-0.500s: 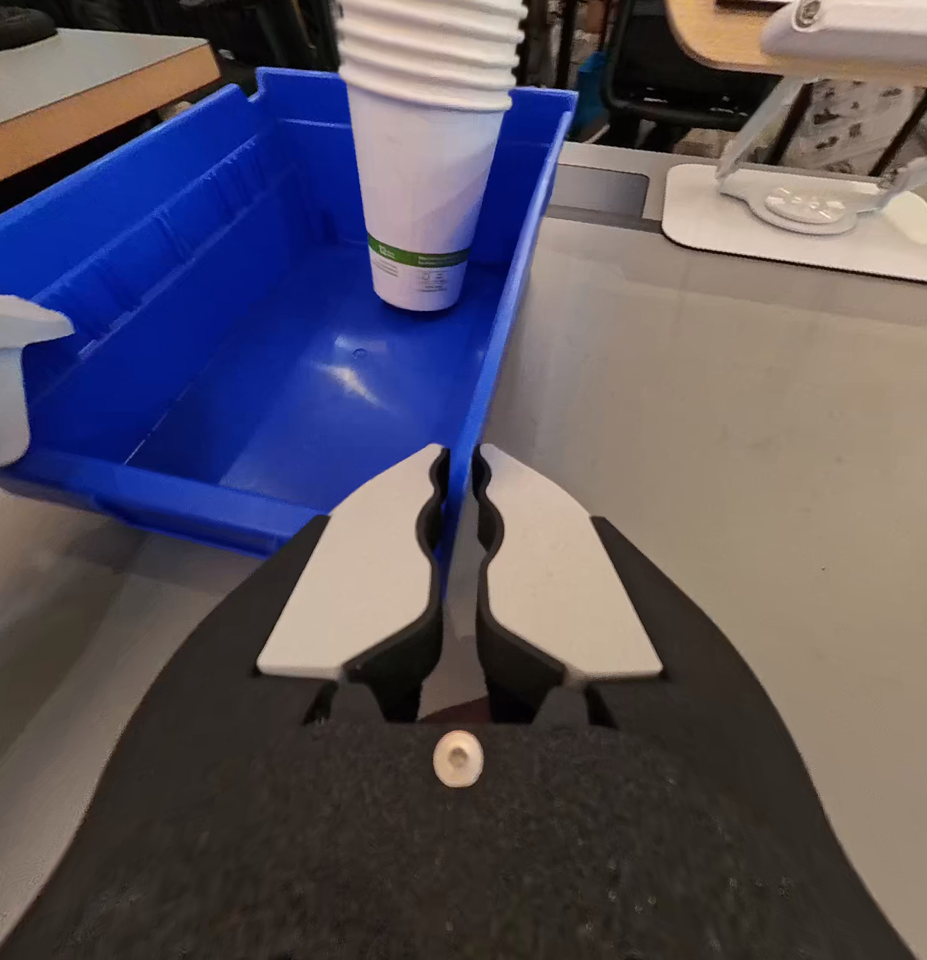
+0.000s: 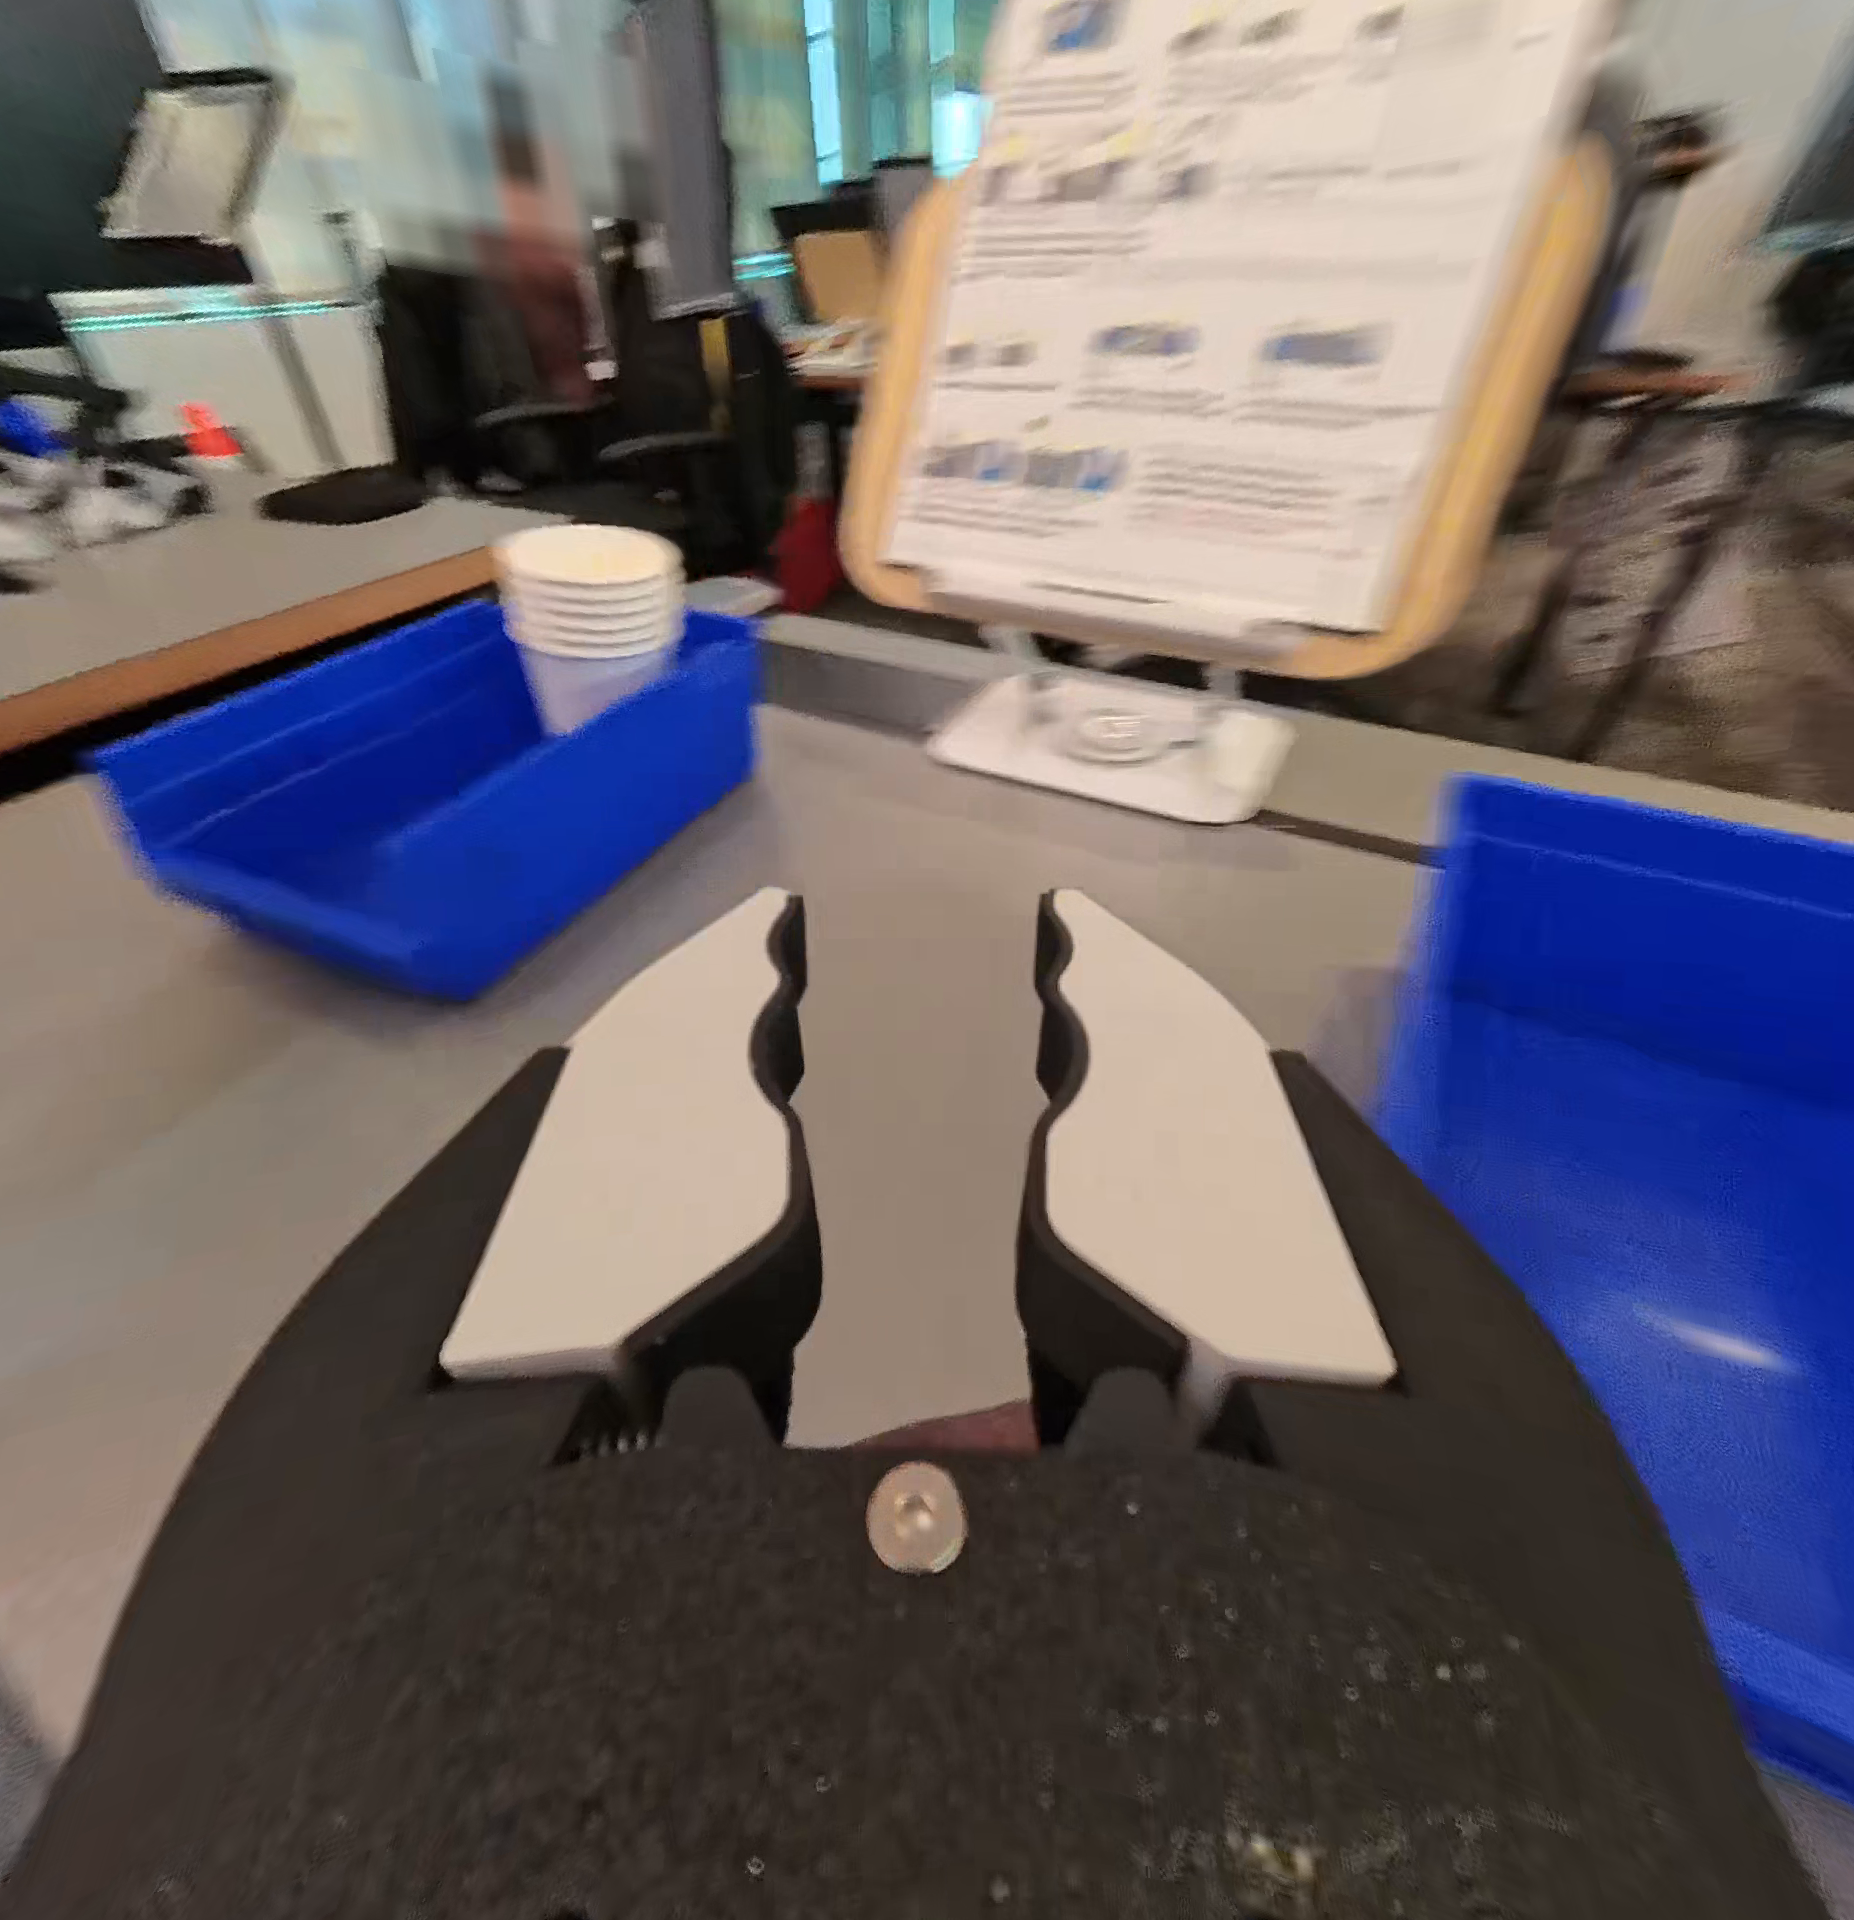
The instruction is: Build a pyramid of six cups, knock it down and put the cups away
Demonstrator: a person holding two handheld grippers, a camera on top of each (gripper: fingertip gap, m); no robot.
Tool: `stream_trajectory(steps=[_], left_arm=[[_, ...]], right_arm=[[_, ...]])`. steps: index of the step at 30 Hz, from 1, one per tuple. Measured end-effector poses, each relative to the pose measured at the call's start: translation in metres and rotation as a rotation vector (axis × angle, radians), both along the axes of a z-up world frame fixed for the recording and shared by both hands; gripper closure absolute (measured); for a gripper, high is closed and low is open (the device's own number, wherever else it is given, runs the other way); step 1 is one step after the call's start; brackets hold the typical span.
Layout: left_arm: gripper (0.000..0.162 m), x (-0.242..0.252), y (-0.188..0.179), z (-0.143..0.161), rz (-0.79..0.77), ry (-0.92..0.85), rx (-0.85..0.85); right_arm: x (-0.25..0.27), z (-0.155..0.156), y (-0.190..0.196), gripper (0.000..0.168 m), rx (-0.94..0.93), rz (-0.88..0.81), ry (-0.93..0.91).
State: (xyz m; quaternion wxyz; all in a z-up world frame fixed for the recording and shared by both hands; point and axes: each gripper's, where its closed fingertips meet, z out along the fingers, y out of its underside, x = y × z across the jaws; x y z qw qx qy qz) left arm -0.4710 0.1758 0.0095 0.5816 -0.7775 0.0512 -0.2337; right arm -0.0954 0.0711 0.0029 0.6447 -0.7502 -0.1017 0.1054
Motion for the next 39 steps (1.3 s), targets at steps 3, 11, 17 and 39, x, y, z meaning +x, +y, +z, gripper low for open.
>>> stream_trajectory(steps=[3,11,17,39], left_arm=[[0.085,0.024,-0.020,-0.025,0.033,0.072,0.016],[0.094,0.028,-0.056,-0.098,0.138,0.313,0.022],[0.087,0.022,-0.049,-0.125,0.094,0.240,-0.089],[0.088,0.039,-0.059,-0.150,-0.033,0.232,-0.193]], right_arm=[[0.104,-0.022,-0.020,0.127,0.029,-0.250,-0.035],[0.206,-0.104,-0.061,0.126,-0.077,-0.477,-0.011],[0.206,-0.108,-0.054,0.120,-0.084,-0.466,0.005],[0.198,-0.124,-0.038,0.091,-0.165,-0.437,-0.038]])
